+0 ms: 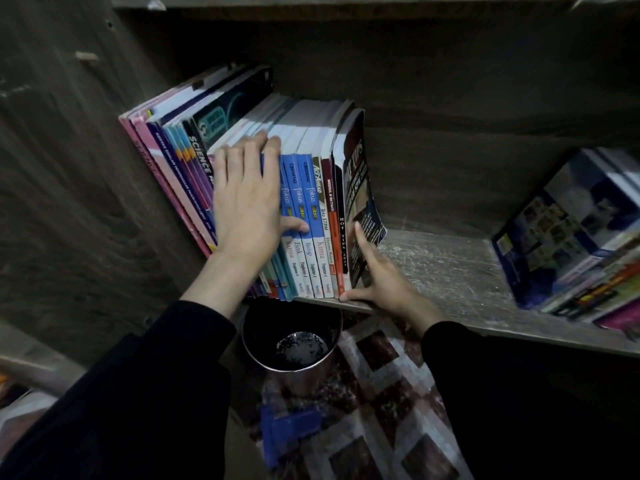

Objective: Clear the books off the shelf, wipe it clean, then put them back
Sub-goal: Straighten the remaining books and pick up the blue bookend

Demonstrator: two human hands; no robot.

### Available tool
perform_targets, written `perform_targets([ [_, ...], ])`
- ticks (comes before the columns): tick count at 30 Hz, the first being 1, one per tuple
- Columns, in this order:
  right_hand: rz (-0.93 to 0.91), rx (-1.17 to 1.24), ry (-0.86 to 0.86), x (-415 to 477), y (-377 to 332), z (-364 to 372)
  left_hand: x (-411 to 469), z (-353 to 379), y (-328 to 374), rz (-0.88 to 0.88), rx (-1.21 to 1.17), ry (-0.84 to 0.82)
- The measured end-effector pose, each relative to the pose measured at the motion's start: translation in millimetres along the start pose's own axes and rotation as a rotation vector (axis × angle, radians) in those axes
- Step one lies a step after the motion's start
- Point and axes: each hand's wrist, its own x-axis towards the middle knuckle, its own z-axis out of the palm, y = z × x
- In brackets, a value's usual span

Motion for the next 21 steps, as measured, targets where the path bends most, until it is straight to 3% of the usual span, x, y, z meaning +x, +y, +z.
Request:
perform_targets([
  [10,0.11,-0.167,0.021,-9.3,-16.7,11.3,-1.3,-2.4,2.0,-0.005,0.036,-0.02],
  [16,0.029,0.05,-0.136,-9.5,-8.9,-14.0,-1.8,-5.9,4.0,-0.005,0.04,-0.048],
  [21,0.078,0.024,-0.115,-7.0,-5.0,-11.7,-1.1,-3.6,4.0,-0.012,0.039,-0.043],
])
